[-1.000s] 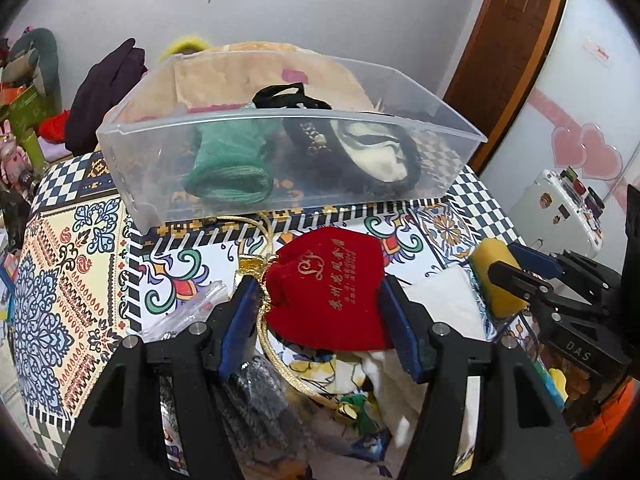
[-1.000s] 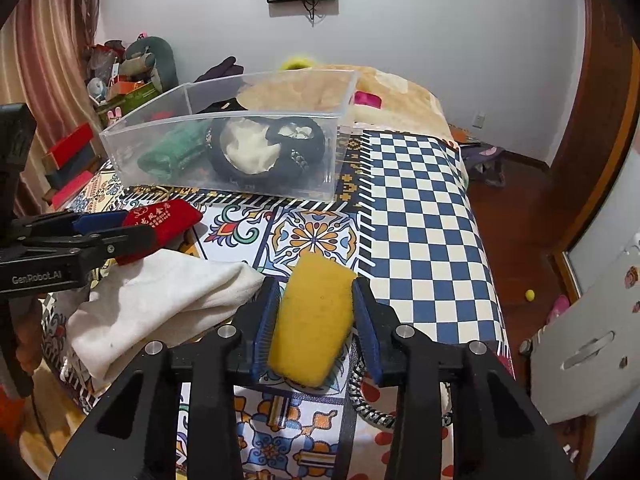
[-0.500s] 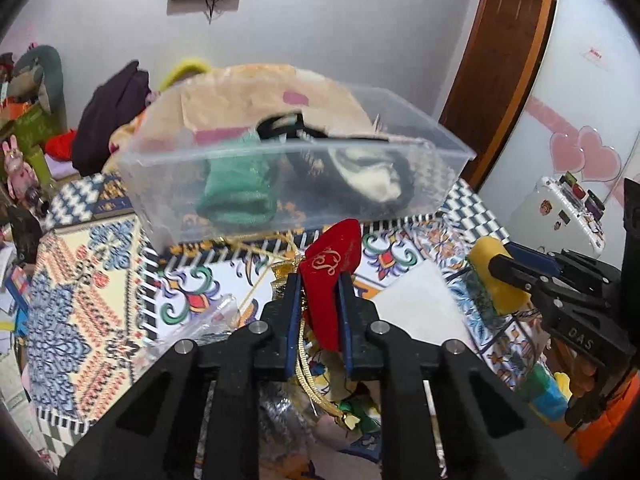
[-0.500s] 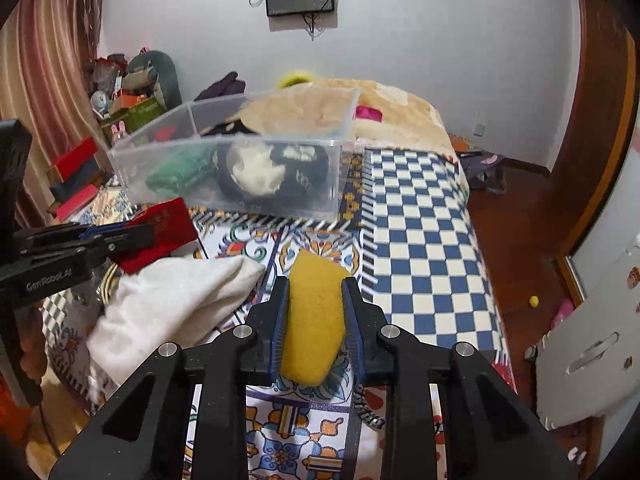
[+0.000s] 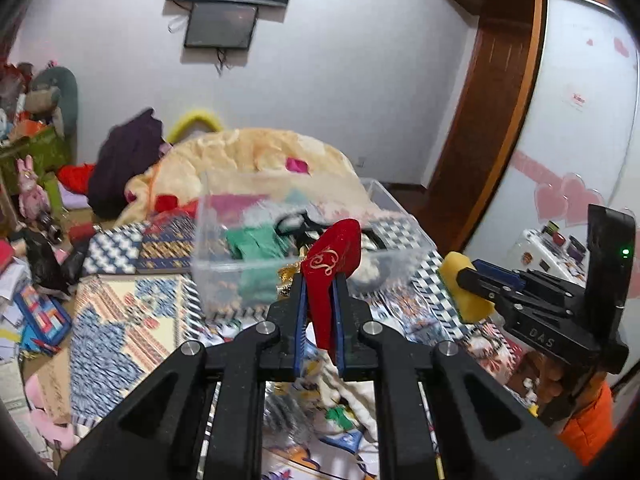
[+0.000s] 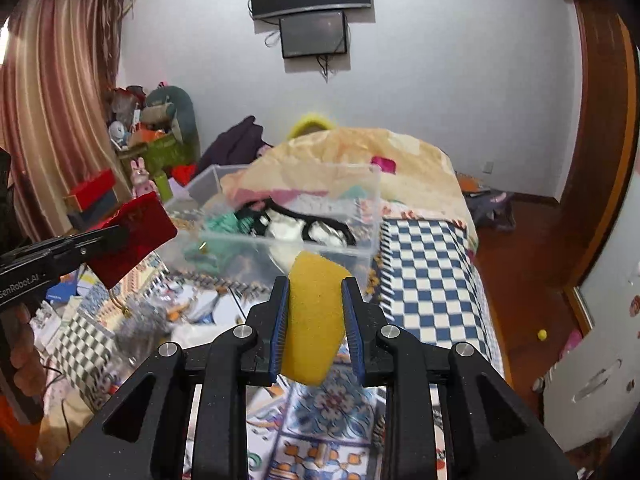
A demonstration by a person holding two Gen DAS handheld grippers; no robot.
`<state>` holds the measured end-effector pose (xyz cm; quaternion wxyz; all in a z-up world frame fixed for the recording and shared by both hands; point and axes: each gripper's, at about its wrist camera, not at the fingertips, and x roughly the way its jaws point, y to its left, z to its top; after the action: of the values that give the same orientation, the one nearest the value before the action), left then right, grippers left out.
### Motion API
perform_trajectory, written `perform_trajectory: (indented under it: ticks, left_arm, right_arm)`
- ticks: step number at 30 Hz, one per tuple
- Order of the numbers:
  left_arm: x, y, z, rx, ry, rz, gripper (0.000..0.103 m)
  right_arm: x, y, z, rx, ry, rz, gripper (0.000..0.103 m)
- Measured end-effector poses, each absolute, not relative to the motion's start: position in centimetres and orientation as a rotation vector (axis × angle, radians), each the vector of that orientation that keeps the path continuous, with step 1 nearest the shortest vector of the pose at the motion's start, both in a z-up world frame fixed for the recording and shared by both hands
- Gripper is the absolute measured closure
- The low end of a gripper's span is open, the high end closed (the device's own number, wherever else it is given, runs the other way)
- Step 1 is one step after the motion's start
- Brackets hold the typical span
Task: Organize soft objects
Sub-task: 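Lower the sponge and red pouch into the clear box and open both tools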
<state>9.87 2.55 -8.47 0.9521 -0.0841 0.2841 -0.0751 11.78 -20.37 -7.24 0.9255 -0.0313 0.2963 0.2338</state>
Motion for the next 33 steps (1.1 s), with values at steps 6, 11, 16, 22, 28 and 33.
perform_trajectory:
  ticks: [6, 11, 16, 22, 28, 33]
  left_arm:
    - [10.8, 3.6, -6.7, -0.17, 0.522, -0.099, 0.092]
    - [12.2, 4.5, -5.3, -0.157, 0.47, -0.046, 0.092]
    - [14.0, 5.3, -4.8, -0.151, 0.447, -0.002, 0.092]
    - [17.2, 6.3, -6.2, -0.181, 0.494, 0.023, 0.092]
    - [19.8, 6.7, -9.4, -0.184, 0.584, 0.043, 0.092]
    - [20.9, 6.4, -11.6, -0.169, 0.647, 0.037, 0.092]
  right_arm:
    - [13.0, -19.1, -5.7, -0.041, 0.559, 0.511, 0.079]
    - [14.3, -17.7, -4.2, -0.022, 0.509, 0.52, 0.079]
    - [15.7, -16.4, -3.5, -0.023, 0.479, 0.515, 0.079]
    - [18.1, -14.2, -3.8, -0.062, 0.496, 0.512, 0.079]
    - [19.6, -11.7, -5.8, -0.121, 0.565, 0.529, 0.079]
    - [20.5, -10.3, -7.7, -0.152, 0.631, 0.556, 0.079]
